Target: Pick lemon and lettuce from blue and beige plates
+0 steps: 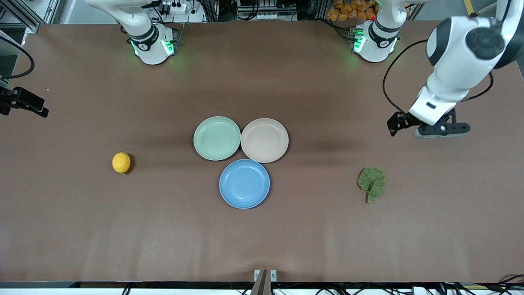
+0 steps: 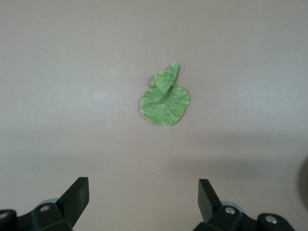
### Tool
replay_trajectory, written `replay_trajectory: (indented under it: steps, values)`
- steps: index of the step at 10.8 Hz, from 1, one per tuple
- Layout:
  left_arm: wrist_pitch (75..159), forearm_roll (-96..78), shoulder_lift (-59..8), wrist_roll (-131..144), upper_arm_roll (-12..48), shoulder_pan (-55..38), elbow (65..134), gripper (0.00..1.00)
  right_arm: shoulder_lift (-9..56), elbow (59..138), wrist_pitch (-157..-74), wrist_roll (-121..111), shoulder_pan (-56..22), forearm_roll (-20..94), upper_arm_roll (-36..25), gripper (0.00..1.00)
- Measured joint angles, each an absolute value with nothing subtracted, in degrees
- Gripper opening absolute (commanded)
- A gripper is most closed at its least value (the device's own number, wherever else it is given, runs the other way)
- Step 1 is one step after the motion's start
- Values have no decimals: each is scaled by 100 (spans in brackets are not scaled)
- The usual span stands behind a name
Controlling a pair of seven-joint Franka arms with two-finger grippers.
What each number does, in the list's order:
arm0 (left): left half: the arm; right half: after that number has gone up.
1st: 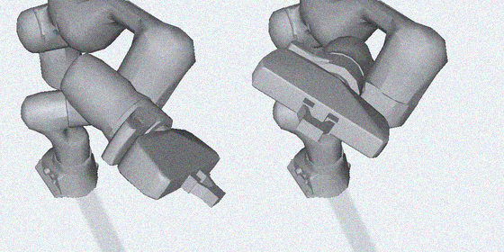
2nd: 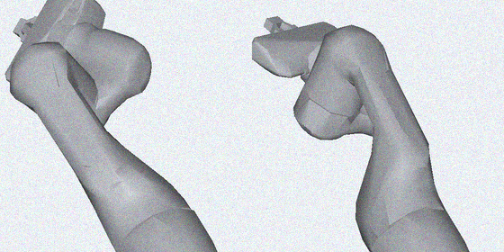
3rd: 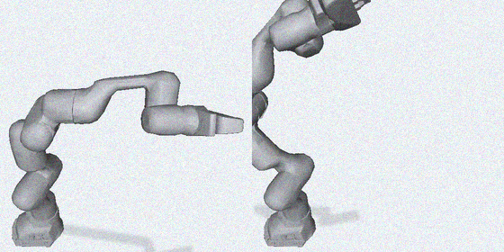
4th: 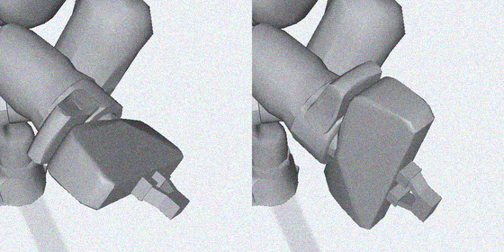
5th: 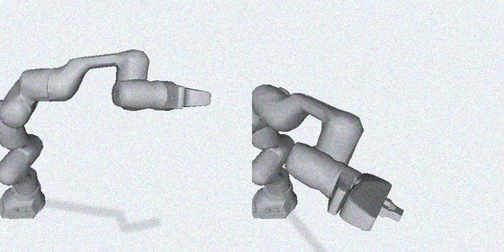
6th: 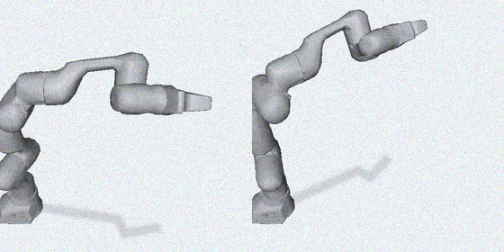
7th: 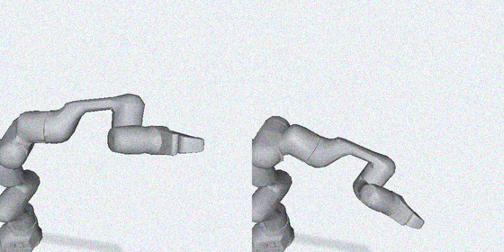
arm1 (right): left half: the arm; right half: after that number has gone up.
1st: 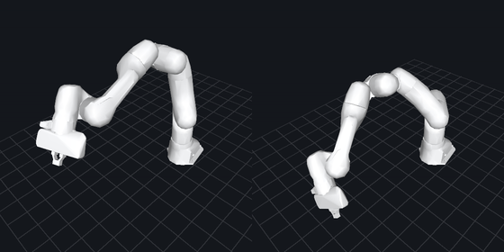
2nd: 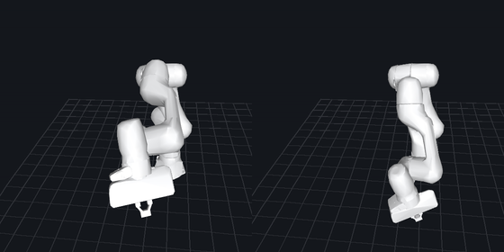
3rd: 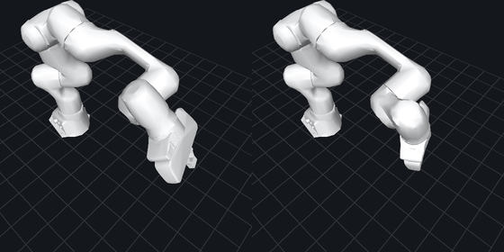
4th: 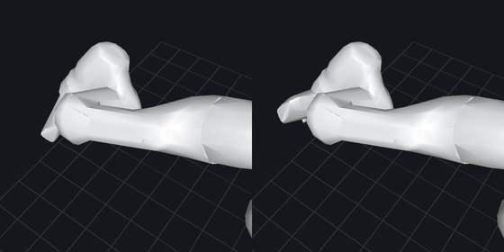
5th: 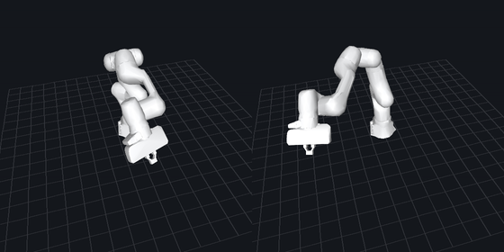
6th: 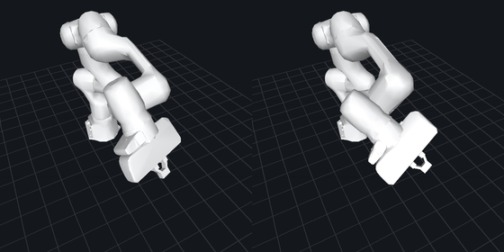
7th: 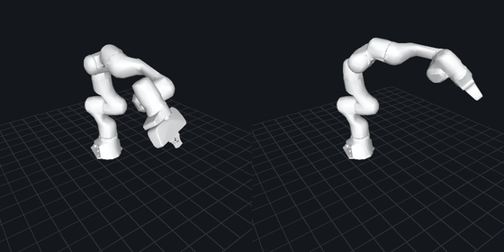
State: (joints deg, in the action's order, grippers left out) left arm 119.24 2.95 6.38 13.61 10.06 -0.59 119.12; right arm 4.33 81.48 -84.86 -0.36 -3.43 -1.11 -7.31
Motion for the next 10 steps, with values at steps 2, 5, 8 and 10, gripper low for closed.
replay_trajectory:
  steps: [2,5,8,10]
  values:
    - [10895,279,688,1361,1097,-69,11139,100,433,8149,-8486,-35,-344,-111,-729,100]
    - [10328,173,661,1353,1107,-74,10394,100,433,8148,-8486,-35,-345,-111,-729,100]
    - [9578,40,447,1352,1111,-97,9609,100,433,8149,-8487,-35,-346,-111,-728,100]
    - [9315,25,170,1351,1105,-83,9139,100,433,8149,-8487,-35,-347,-111,-726,100]
